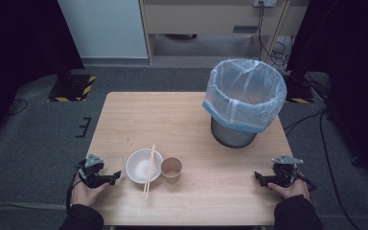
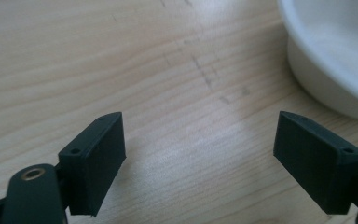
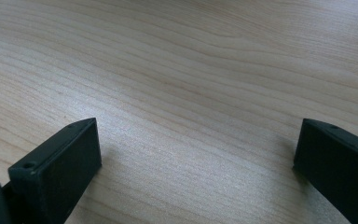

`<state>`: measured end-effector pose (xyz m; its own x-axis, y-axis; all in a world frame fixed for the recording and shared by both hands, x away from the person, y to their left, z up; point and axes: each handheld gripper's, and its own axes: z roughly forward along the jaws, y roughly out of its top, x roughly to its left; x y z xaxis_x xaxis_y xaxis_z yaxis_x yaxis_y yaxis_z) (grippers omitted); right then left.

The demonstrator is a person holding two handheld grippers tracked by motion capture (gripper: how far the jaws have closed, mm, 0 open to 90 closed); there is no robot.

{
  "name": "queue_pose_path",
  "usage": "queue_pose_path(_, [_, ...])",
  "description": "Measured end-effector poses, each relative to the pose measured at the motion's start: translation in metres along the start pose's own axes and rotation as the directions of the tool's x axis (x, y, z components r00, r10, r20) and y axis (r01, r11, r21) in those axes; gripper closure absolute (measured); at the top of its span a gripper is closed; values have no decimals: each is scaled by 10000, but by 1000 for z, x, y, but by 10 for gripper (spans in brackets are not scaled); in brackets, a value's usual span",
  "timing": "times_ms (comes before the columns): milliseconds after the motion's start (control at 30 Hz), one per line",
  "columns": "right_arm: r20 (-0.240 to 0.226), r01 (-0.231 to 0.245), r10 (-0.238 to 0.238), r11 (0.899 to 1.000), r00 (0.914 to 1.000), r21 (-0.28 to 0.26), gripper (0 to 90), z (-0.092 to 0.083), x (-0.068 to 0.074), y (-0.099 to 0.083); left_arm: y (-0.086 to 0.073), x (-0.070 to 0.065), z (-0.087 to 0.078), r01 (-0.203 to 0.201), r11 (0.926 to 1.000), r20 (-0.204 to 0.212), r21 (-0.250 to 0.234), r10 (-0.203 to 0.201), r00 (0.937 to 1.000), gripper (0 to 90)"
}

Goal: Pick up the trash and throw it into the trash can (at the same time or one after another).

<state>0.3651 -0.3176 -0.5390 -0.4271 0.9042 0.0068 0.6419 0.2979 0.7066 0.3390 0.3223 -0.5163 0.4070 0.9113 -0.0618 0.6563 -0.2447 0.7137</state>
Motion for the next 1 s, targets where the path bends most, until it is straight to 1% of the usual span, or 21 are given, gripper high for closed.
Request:
queue_pose_path(33, [0,0,0,10000,10000,0,8,0,0,0,1,-1,-3,35,9997,-40,-225,-36,10000,167])
queue_pose_path(100, [21,10,-10,10000,10000,7,7,0,0,0,3,-2,-10,7,9987,-112,-509,-13,9999,170])
queue_pose_path(167, [24,5,-5,10000,10000,11,6,0,0,0,6,-4,-16,105,9975,-190,-694,-118,9998,176])
queue_pose_path(200, [33,28,-28,10000,10000,13,6,0,0,0,7,-5,-19,131,9970,-141,-764,-142,9998,182])
queue_pose_path(267, [37,26,-26,10000,10000,11,7,0,0,-1,11,-7,-25,369,9947,-116,-958,-382,9992,201])
queue_pose_path(333, [40,-5,5,10000,10000,15,7,-1,1,-1,15,-9,-31,679,9911,-164,-1142,-702,9974,192])
queue_pose_path(400, [41,-6,6,10000,10000,14,7,-1,1,-1,20,-12,-38,758,9862,-193,-1472,-795,9967,186])
queue_pose_path(467, [39,-15,15,10000,10000,10,8,-1,1,-1,25,-17,-44,615,9810,-233,-1843,-669,9975,186])
queue_pose_path(500, [39,-17,17,10000,10000,8,8,-1,1,-1,26,-19,-47,516,9773,-167,-2054,-562,9983,199])
queue_pose_path(533, [43,-30,30,10000,10000,6,8,-1,1,-1,30,-26,-52,333,9713,-176,-2353,-385,9991,219])
queue_pose_path(567, [43,-30,30,10000,10000,6,8,-1,1,-1,30,-26,-52,333,9713,-176,-2353,-385,9991,220])
queue_pose_path(633, [50,-35,35,10000,10000,7,8,-1,1,-1,34,-33,-55,146,9651,-146,-2615,-191,9997,225])
queue_pose_path(700, [56,-44,44,10000,10000,22,8,-1,1,-1,37,-41,-56,97,9616,-66,-2744,-119,9999,230])
queue_pose_path(733, [80,-76,76,10000,9999,17,8,-1,1,-1,40,-48,-57,-78,9591,-98,-2830,52,9999,231])
queue_pose_path(767, [80,-76,76,10000,9999,17,8,-1,1,-1,40,-48,-57,-78,9591,-98,-2830,52,9999,234])
queue_pose_path(833, [88,-75,75,10000,9999,51,8,-1,1,-1,42,-54,-54,-173,9596,-13,-2808,177,9998,241])
queue_pose_path(867, [113,-118,118,9999,9999,51,8,-1,2,0,44,-60,-51,-191,9619,151,-2728,242,9996,256])
queue_pose_path(900, [113,-118,118,9999,9999,51,8,-1,2,0,44,-60,-51,-191,9619,151,-2728,242,9996,272])
queue_pose_path(933, [144,-143,143,9999,9998,60,8,-1,2,0,45,-66,-46,7,9667,434,-2558,107,9990,294])
queue_pose_path(967, [152,-181,180,9998,9997,67,8,-1,3,0,45,-66,-46,7,9667,434,-2558,107,9990,312])
queue_pose_path(1000, [152,-181,180,9998,9997,67,8,-1,3,0,45,-69,-43,2,9694,453,-2455,113,9989,312])
